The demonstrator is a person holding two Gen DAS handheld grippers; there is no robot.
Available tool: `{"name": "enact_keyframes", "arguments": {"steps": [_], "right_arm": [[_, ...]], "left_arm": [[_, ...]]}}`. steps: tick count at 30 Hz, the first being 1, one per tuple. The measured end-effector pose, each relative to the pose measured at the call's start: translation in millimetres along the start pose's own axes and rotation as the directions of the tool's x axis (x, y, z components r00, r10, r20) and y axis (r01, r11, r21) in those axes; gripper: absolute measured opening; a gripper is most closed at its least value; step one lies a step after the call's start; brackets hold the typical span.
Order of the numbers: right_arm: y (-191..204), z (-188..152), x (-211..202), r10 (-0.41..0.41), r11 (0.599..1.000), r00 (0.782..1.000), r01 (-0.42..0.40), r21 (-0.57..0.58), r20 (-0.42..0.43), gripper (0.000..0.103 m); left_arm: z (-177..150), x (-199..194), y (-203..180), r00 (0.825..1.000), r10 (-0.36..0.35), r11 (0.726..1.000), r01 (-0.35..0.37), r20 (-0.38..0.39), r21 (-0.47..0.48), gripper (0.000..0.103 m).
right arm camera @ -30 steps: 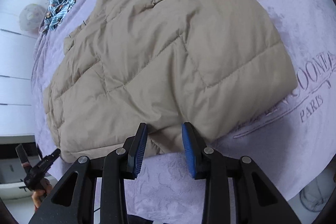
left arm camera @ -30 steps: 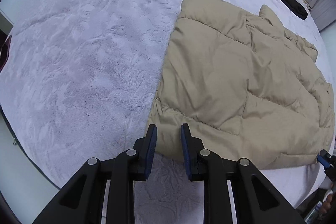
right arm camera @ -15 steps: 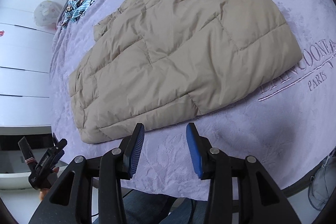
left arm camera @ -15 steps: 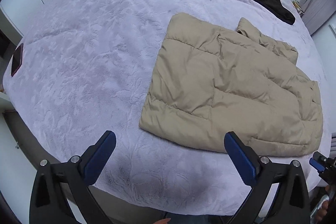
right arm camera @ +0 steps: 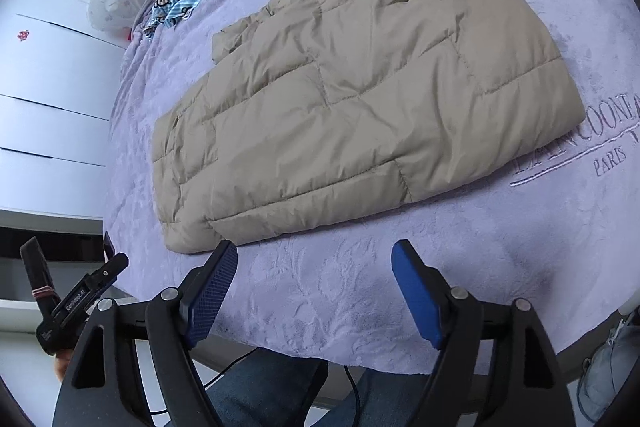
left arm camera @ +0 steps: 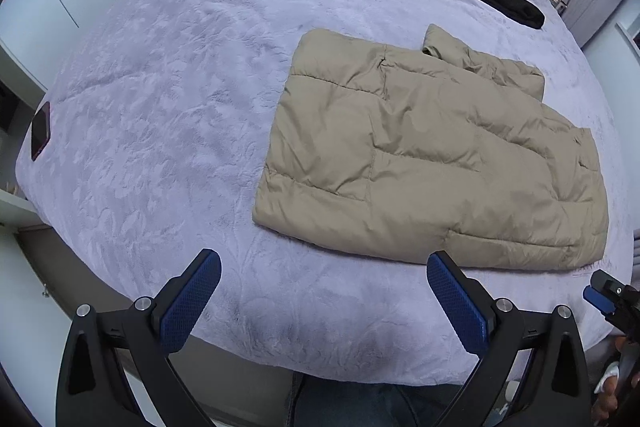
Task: Fold large clothes
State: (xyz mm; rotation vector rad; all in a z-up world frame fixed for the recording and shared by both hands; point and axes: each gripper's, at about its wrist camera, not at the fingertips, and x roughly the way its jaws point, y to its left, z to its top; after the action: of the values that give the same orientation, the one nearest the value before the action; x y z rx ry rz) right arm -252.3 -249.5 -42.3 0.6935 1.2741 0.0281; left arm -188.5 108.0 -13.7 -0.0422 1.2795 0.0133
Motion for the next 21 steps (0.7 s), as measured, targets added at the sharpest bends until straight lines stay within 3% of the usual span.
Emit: {"name": "enact_keyframes", "arguments": {"steps": [10, 21], "right_arm": [[10.6, -0.6, 34.2, -0.019, 0.995, 0.999, 0.023, 0.099, -0.045, 0.082], [65.2, 10.4, 84.8, -0.046, 0.985, 0.993, 0.062, 0.160, -0.104, 0.082]], "left_arm": [[25.0, 18.1, 15.6, 0.999, -0.033, 0.997, 0.035, -0.036, 0.063, 0.103], [69.2, 57.4, 53.0, 0.992, -0.063, 0.991, 0.076, -0.113, 0.113, 0.103]]}}
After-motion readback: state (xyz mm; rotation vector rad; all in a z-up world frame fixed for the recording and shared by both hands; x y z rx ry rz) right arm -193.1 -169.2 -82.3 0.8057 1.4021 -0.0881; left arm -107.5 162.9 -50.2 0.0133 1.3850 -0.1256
